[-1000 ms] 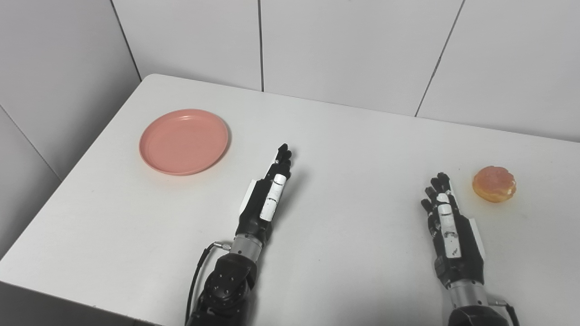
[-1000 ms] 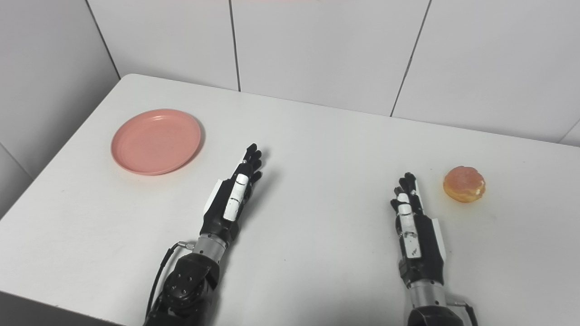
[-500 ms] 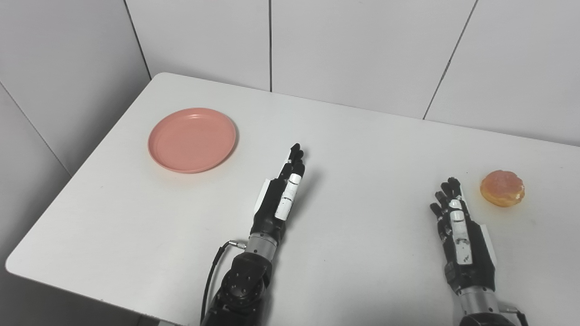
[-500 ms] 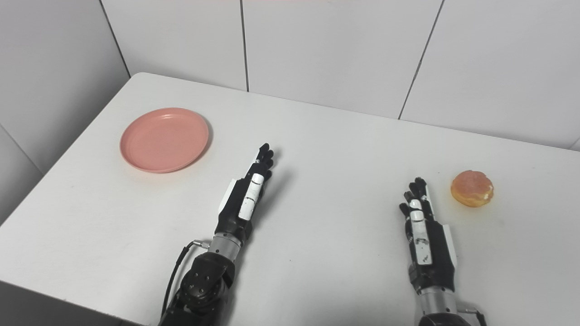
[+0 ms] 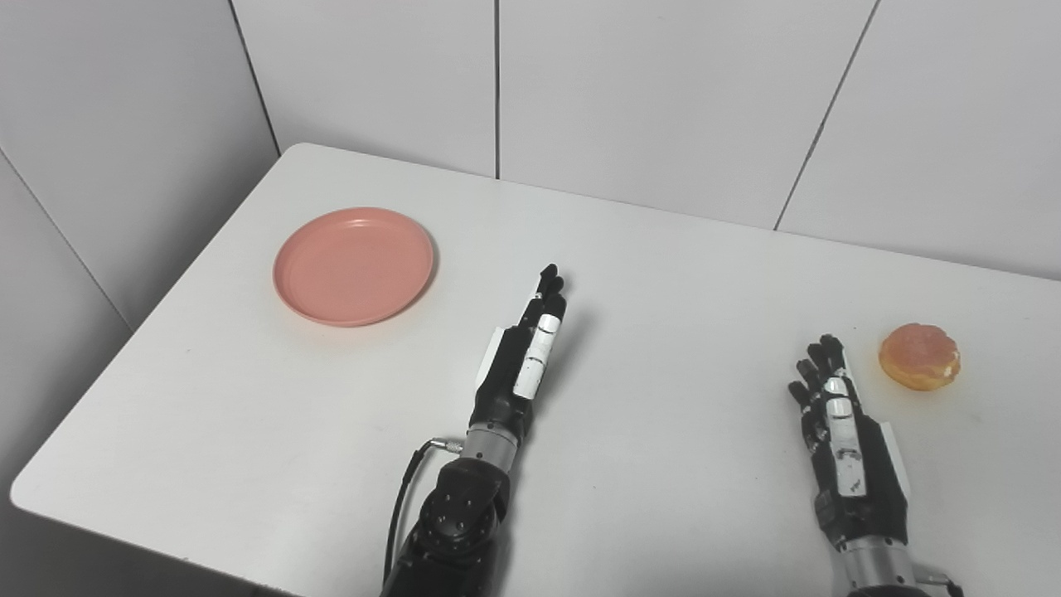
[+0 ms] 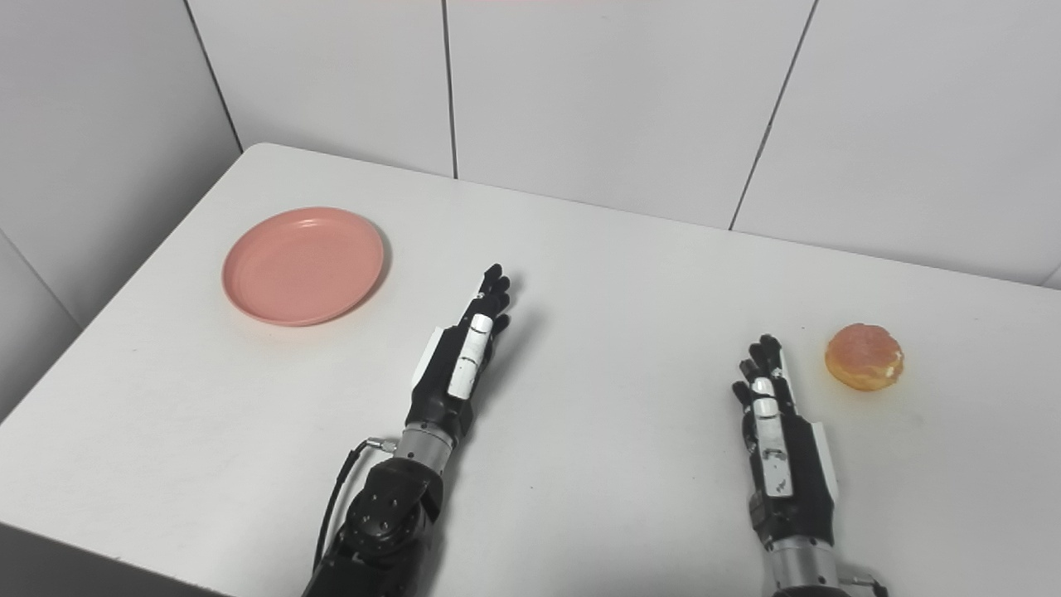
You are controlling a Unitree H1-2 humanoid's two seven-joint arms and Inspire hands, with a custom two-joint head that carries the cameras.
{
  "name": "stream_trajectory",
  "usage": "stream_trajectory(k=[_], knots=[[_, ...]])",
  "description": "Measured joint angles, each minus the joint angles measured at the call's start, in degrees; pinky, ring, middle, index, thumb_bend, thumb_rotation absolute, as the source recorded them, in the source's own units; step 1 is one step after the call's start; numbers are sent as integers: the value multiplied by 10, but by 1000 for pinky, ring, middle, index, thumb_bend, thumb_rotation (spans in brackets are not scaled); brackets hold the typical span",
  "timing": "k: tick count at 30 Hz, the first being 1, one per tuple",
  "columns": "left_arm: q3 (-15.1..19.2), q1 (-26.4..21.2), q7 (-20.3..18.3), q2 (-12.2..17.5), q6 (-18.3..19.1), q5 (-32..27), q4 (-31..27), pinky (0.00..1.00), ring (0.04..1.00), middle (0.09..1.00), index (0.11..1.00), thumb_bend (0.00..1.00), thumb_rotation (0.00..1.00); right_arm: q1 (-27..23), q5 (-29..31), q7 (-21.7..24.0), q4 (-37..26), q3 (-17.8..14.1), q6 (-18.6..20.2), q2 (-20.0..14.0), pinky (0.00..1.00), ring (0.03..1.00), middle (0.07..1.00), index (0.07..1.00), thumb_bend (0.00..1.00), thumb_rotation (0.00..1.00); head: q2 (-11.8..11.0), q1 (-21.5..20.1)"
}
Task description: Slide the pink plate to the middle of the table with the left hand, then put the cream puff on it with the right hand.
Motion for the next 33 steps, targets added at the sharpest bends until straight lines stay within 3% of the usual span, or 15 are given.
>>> stream_trajectory(k=[6, 13, 19, 26, 33], knots=[[13, -9, 0, 13, 12, -5, -7, 1000, 1000, 1000, 988, 723, 1000, -4, 0, 0, 2, -2, -2, 0, 1000, 1000, 1000, 1000, 544, 903, -1, -1], [56, -40, 1, 33, 12, -38, -22, 968, 1000, 1000, 979, 726, 1000, -5, 1, 2, 3, -3, -3, 0, 1000, 1000, 1000, 1000, 536, 901, 2, 4], [87, -68, 8, 60, 12, -42, -47, 999, 1000, 994, 950, 714, 1000, -10, 0, 1, 9, -4, -4, 0, 1000, 1000, 1000, 1000, 550, 891, -1, 5], [129, -78, 29, 94, -21, -44, -2, 1000, 970, 943, 904, 754, 1000, -10, 1, 2, 9, -5, -5, 0, 1000, 1000, 1000, 1000, 561, 893, -1, 6], [158, -89, 33, 118, -38, -55, 20, 931, 931, 910, 877, 739, 1000, -9, 2, 2, 8, -6, -5, -1, 1000, 1000, 1000, 1000, 538, 895, 0, 7]])
